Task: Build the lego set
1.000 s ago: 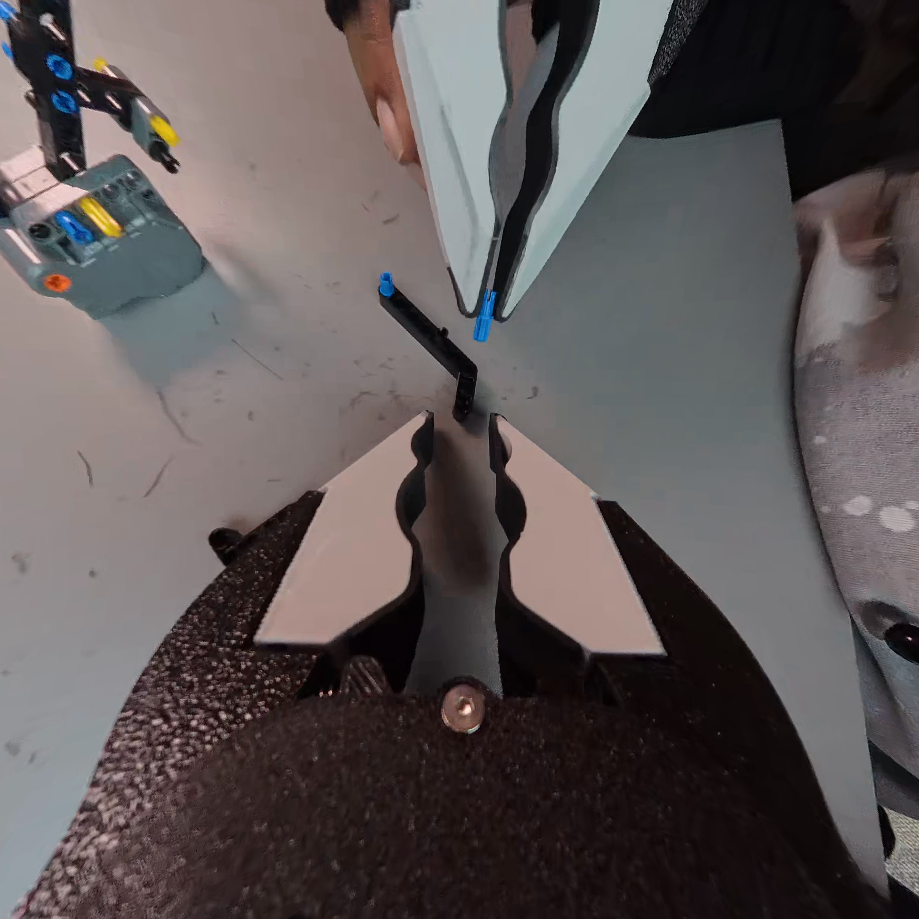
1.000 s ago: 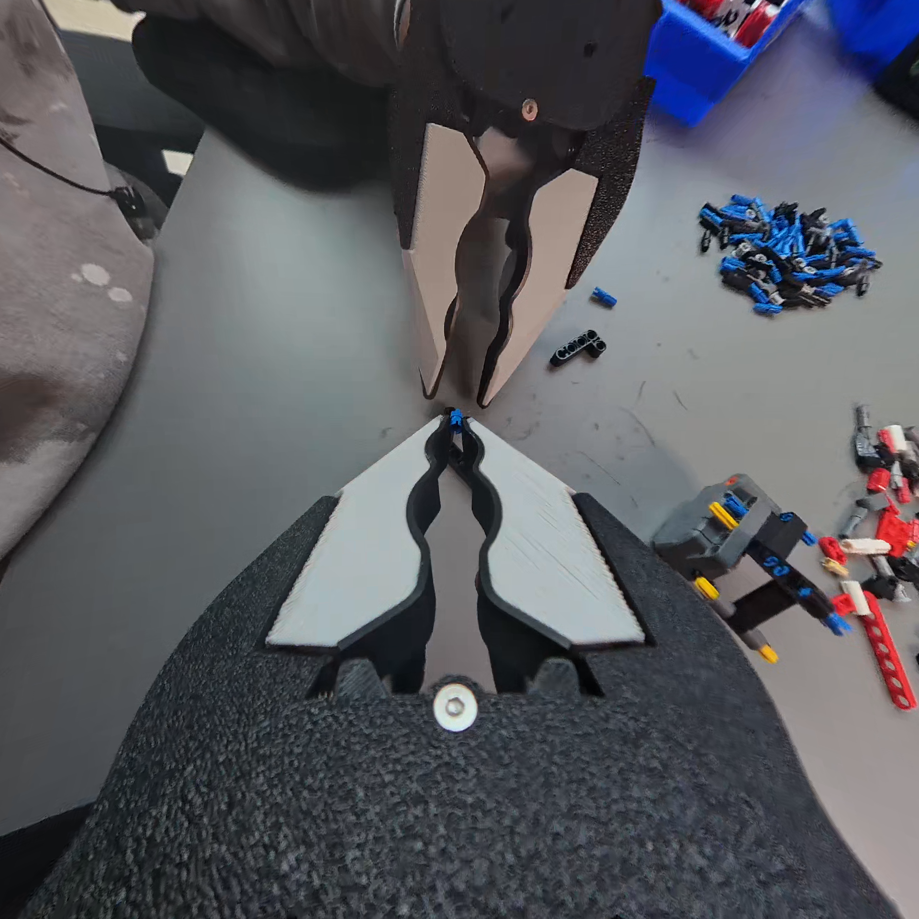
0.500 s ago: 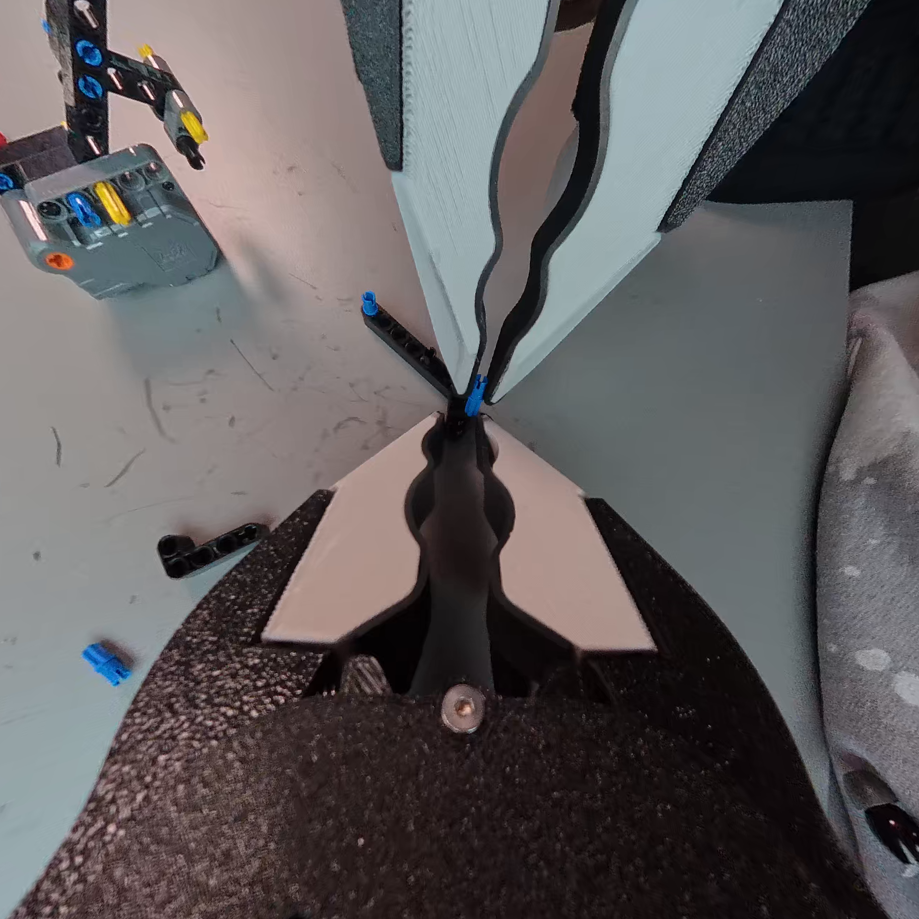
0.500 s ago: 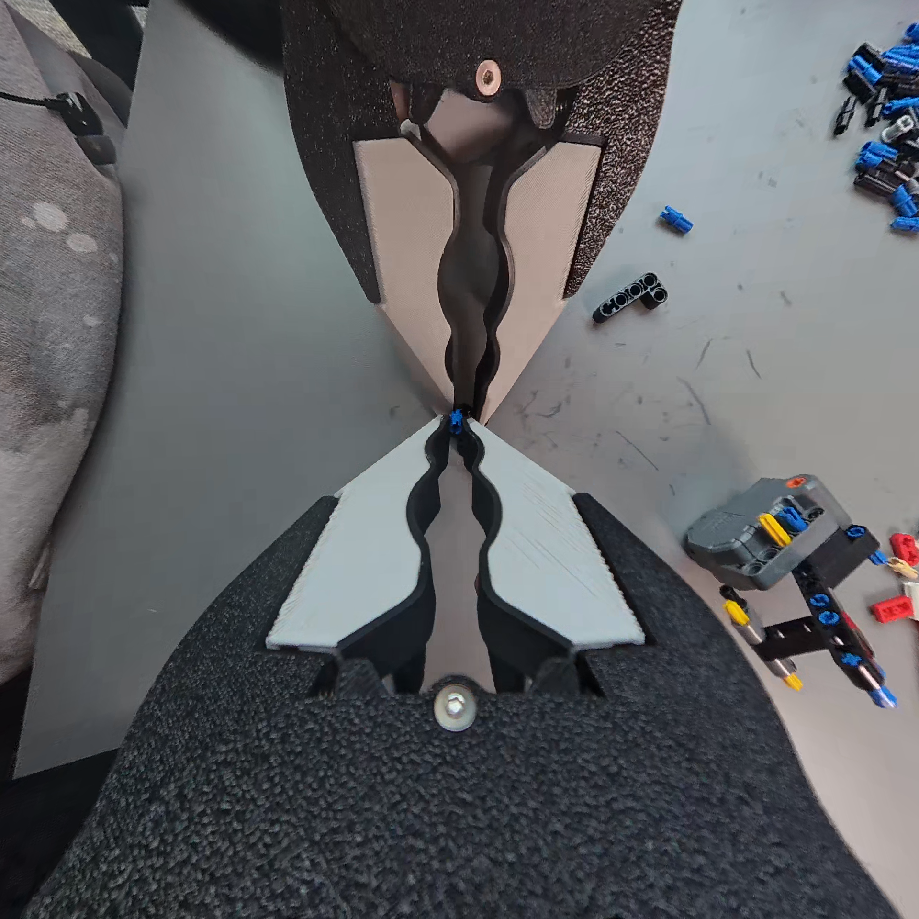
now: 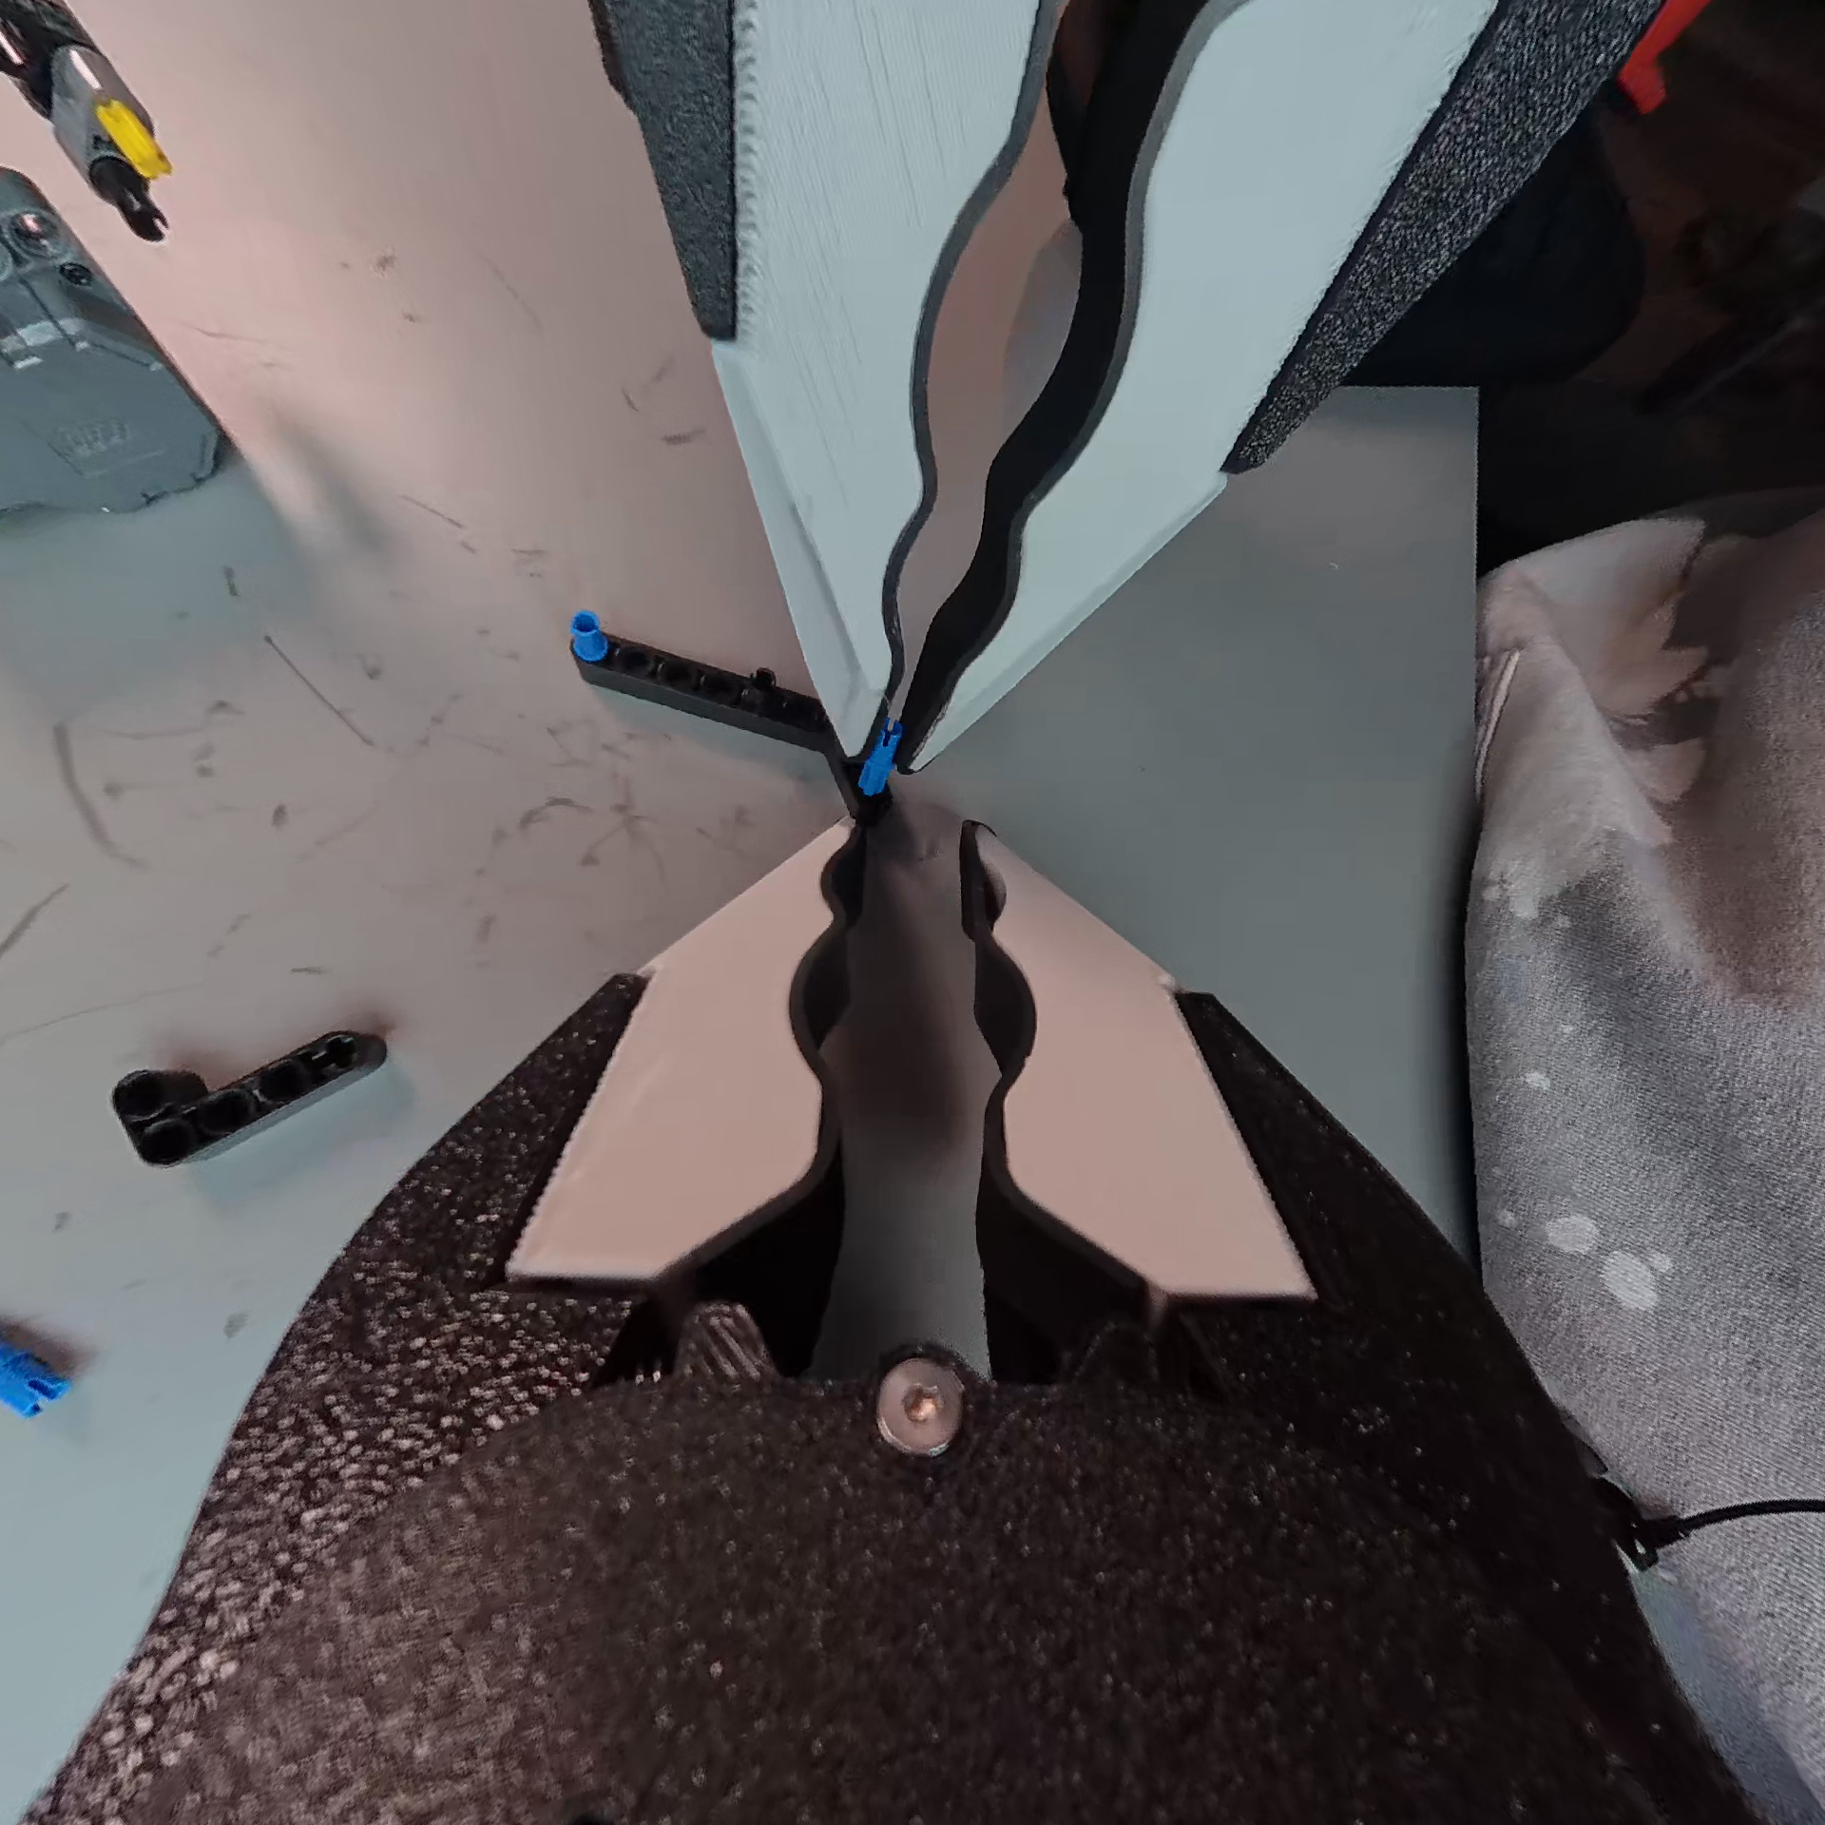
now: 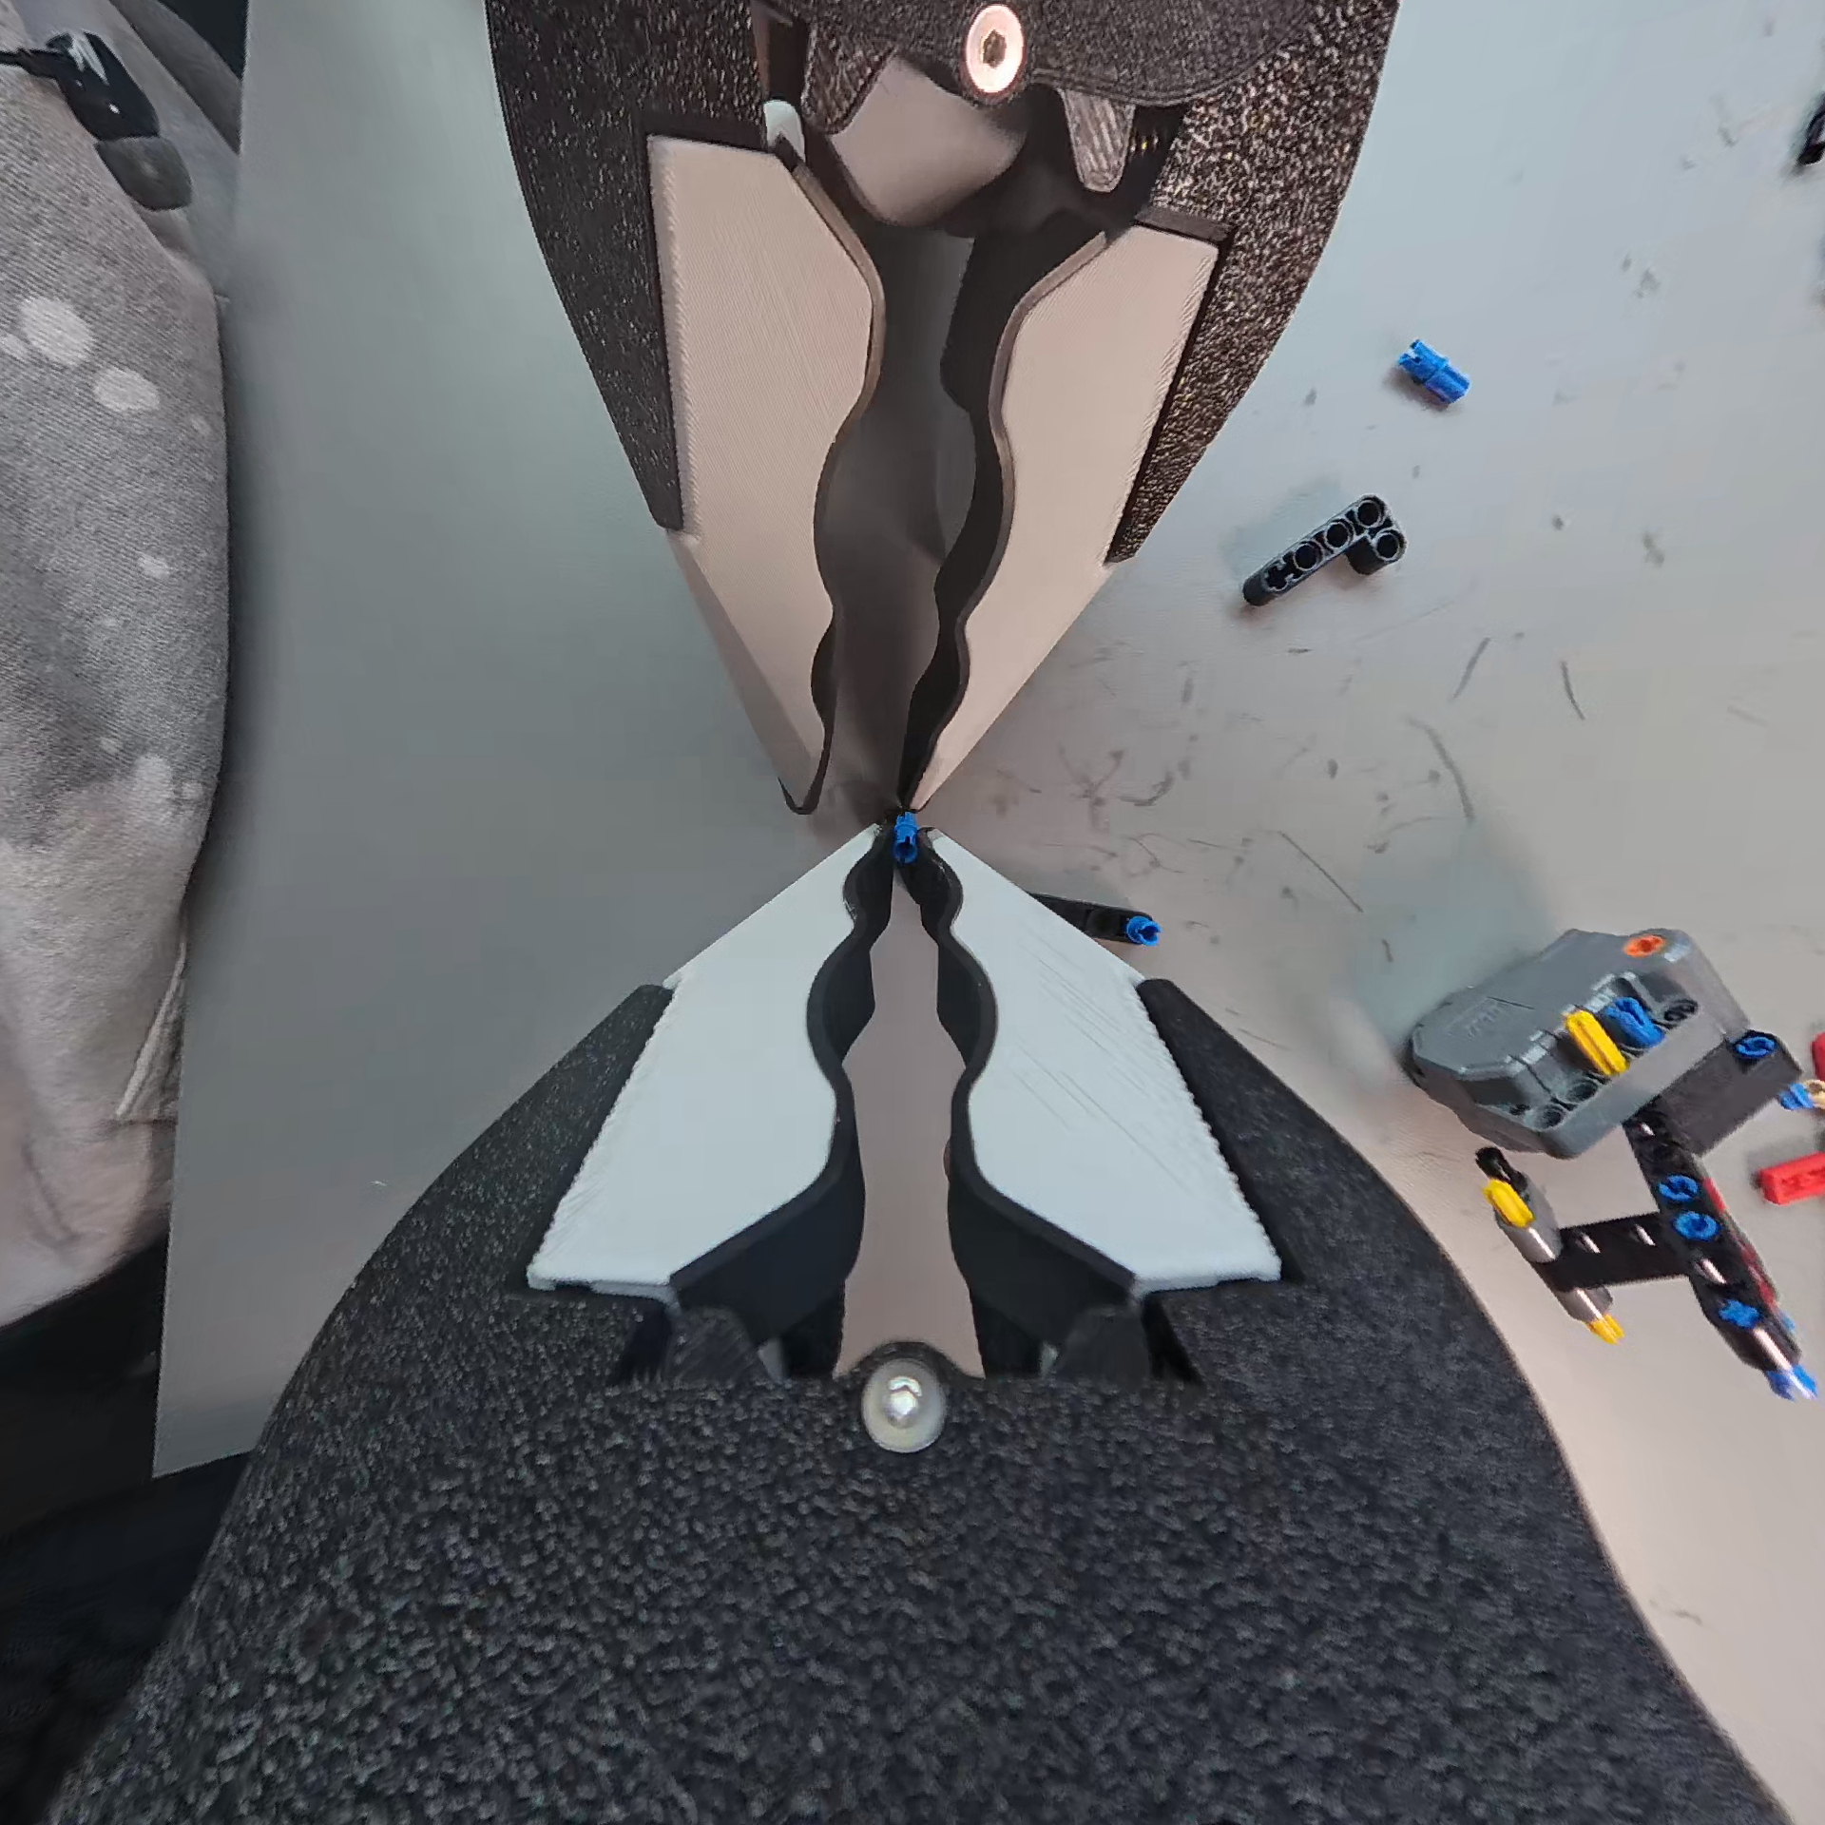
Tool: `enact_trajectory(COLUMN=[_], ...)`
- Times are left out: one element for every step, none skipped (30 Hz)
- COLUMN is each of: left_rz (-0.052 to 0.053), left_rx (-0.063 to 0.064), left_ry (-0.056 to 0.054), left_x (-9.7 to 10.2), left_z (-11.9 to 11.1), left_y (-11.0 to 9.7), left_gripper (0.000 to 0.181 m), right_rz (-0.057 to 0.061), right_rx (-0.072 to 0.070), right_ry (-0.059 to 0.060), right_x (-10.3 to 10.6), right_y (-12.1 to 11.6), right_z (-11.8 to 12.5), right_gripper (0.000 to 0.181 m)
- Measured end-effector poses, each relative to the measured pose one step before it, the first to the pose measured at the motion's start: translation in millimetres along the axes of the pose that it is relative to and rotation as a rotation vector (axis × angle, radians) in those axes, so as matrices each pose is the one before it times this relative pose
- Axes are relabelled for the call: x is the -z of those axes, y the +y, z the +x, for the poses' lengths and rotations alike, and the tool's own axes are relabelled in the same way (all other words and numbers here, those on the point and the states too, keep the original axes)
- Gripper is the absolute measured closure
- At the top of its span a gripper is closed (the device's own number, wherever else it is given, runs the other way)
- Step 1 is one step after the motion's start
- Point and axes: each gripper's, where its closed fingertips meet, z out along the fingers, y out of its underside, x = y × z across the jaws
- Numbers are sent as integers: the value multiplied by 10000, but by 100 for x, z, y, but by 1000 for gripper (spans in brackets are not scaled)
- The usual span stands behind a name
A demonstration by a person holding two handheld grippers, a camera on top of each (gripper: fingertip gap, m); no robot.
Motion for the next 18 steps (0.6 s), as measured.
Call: enact_trajectory(left_rz=[0,-1,-3,0,4,3,2,4,6,4,-2,-5,-5,-4,-2,0,3,5], left_rx=[-46,-56,-55,-37,-19,-11,-5,3,5,1,-4,-3,5,19,35,33,25,22], left_ry=[56,-3,-8,-13,-10,-2,1,5,9,13,21,44,60,71,78,71,62,45], left_x=[4,1,-12,-14,-10,-4,-6,2,-10,9,7,14,28,42,37,44,37,34], left_z=[66,-20,-7,-25,-6,-7,-8,-8,0,3,-4,34,34,28,32,34,23,11], left_y=[40,24,5,7,-5,9,-8,8,-4,2,13,24,28,16,18,27,18,19], left_gripper=[162,162,162,163,163,163,163,163,163,163,163,162,162,162,161,161,160,160], right_rz=[-76,-65,-88,-105,-106,-92,-99,-57,-88,-92,-104,-125,-150,-172,-190,-195,-172,-142], right_rx=[45,54,29,23,43,53,49,44,52,43,39,50,66,63,37,32,3,-42], right_ry=[-66,-25,-20,-50,-51,10,-5,-3,-7,1,-15,-2,11,21,20,26,25,16], right_x=[-60,-56,-61,-78,-85,-77,-74,-15,-7,-9,1,-14,-4,-7,-1,-6,-9,-25], right_y=[34,20,56,87,90,61,63,-18,14,5,-2,-3,0,-4,-13,-19,-25,-57], right_z=[-127,-54,-29,-55,-55,38,23,38,24,33,4,-2,4,0,-6,0,-11,-22], right_gripper=[177,177,177,177,177,177,177,177,177,177,177,177,177,177,177,177,177,177])
